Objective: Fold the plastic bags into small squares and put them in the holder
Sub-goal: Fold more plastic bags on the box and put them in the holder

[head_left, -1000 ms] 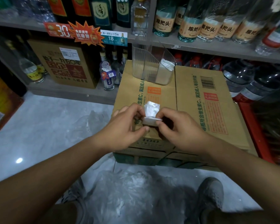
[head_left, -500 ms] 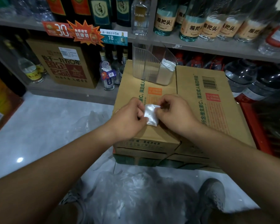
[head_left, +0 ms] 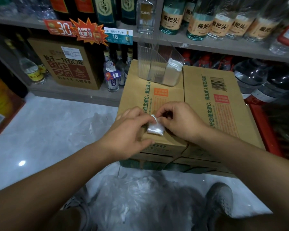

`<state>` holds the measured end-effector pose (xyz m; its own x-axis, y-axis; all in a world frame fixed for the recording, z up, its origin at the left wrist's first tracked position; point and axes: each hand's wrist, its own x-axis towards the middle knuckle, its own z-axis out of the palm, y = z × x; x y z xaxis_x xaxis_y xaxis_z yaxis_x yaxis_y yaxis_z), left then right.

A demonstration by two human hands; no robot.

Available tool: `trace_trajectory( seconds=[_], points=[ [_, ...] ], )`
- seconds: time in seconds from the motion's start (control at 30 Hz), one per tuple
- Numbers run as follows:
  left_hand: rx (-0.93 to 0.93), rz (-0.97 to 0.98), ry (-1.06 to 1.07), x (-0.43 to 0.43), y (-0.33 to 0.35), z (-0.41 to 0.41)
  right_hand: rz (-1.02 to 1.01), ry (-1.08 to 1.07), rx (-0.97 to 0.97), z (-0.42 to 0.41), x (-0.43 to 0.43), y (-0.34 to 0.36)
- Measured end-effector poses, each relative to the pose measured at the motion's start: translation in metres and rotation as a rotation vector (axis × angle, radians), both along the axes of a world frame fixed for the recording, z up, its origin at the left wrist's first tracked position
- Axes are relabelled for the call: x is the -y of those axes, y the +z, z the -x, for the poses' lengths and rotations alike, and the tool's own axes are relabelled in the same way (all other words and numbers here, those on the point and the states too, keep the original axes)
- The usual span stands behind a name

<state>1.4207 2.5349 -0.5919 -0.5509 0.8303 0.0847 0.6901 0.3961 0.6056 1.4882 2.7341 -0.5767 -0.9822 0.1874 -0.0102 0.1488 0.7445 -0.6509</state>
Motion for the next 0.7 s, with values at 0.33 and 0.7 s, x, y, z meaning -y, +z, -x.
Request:
trace_trajectory(
  seconds=[0.33,0.7],
  points=[
    [-0.140,-0.046,0.002,0.008,-0.008,-0.012,0.051,0.115,-0.140,-0.043,0.013,0.010],
    [0.081,-0.219,0.017,-0.009,0.002,-0.006,-0.052,0.115,-0.214,-0.051,0.016,0.024]
  ],
)
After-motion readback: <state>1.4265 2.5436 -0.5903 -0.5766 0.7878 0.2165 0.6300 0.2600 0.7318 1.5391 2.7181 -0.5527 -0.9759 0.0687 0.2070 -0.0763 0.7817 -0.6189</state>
